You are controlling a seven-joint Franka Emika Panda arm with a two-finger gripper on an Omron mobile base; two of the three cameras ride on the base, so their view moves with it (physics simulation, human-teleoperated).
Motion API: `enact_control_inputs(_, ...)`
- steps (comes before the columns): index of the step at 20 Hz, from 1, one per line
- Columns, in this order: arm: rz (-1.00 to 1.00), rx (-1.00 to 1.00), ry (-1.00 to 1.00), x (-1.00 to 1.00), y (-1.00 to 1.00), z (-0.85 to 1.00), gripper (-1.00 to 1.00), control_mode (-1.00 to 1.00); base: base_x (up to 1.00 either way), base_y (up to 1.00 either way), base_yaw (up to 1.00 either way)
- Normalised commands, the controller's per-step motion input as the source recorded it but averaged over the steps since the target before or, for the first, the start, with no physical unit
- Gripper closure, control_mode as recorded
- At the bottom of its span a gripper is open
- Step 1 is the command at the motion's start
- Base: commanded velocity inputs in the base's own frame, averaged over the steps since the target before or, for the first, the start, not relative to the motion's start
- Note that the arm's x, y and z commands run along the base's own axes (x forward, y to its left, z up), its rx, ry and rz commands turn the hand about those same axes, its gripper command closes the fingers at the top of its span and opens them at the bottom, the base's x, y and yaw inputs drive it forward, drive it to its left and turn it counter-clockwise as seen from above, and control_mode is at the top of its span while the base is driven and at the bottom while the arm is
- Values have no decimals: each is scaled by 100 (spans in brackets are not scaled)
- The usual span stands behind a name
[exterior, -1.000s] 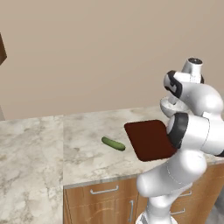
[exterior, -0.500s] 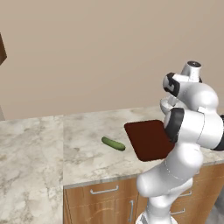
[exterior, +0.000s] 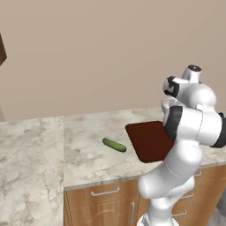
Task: Place the two vegetables and bowl onto the tray for setting up a vegetable dip station.
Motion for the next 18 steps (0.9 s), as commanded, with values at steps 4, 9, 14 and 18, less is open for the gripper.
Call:
enact_control_inputs(4, 0, -4, 0, 12, -3, -15, -100, -100, 0, 0, 0)
enact_control_inputs(9, 0, -4, 0, 9, -3, -15, -100, -100, 0, 0, 0)
enact_control_inputs(14, 0, -1, -4, 4, 0, -17, -100, -100, 0, 0, 0)
enact_control_inputs(18, 0, 0, -1, 10, 0, -16, -100, -100, 0, 0, 0)
